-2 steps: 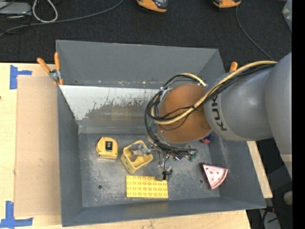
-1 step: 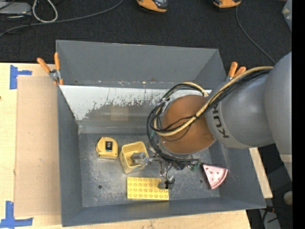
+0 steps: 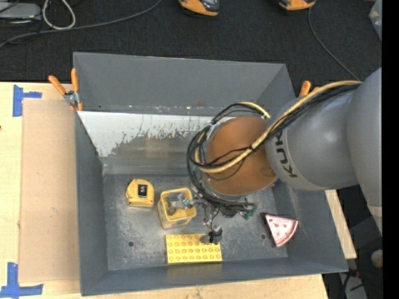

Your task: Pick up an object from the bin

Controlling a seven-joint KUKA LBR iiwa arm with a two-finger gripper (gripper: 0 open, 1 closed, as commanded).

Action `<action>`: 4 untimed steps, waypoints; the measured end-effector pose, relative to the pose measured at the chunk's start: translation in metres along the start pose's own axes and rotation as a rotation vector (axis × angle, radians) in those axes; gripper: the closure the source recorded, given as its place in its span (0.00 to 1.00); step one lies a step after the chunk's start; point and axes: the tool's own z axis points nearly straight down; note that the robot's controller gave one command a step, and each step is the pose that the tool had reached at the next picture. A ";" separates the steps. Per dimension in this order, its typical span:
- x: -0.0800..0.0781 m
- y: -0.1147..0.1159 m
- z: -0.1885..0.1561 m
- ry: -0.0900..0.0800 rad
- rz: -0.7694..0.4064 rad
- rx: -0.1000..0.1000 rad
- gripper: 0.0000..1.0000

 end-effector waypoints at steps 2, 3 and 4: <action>0.009 0.002 0.027 0.001 0.035 -0.003 0.00; 0.009 -0.004 0.024 0.001 0.111 -0.003 0.00; 0.018 0.051 -0.002 0.001 0.346 -0.004 1.00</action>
Offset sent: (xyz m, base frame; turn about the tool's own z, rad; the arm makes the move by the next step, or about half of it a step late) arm 0.0111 -0.0103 -0.0298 0.0313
